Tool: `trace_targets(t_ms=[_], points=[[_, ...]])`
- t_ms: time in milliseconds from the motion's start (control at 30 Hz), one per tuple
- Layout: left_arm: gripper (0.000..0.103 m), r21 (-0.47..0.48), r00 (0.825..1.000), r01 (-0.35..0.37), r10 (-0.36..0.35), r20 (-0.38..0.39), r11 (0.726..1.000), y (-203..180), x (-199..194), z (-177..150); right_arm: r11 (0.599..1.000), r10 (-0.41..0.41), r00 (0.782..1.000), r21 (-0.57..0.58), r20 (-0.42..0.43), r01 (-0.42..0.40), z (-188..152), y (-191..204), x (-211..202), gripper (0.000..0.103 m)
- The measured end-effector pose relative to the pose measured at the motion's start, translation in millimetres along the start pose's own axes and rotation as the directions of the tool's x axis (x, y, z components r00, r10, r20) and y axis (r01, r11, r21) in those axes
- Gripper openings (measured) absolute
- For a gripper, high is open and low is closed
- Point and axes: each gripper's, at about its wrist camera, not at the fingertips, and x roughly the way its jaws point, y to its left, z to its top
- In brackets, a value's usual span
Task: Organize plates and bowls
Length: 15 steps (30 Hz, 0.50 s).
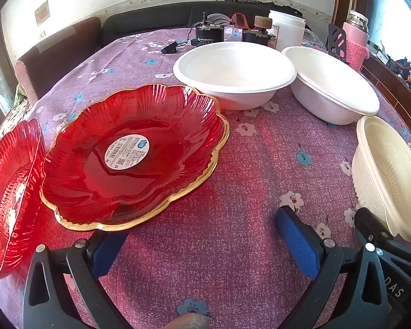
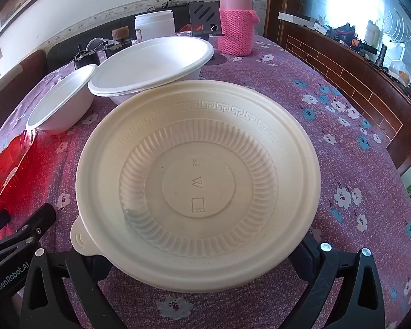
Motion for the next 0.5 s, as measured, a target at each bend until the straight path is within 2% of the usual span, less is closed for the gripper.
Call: trace_targets(t_ms=[500], points=[[0.103, -0.028, 1.000, -0.021, 0.021, -0.021, 0.999, 0.7, -1.2, 0.6, 1.000, 0.001, 1.000, 0.000, -0.001, -0.001, 0.4, -1.2, -0.7, 0.102]])
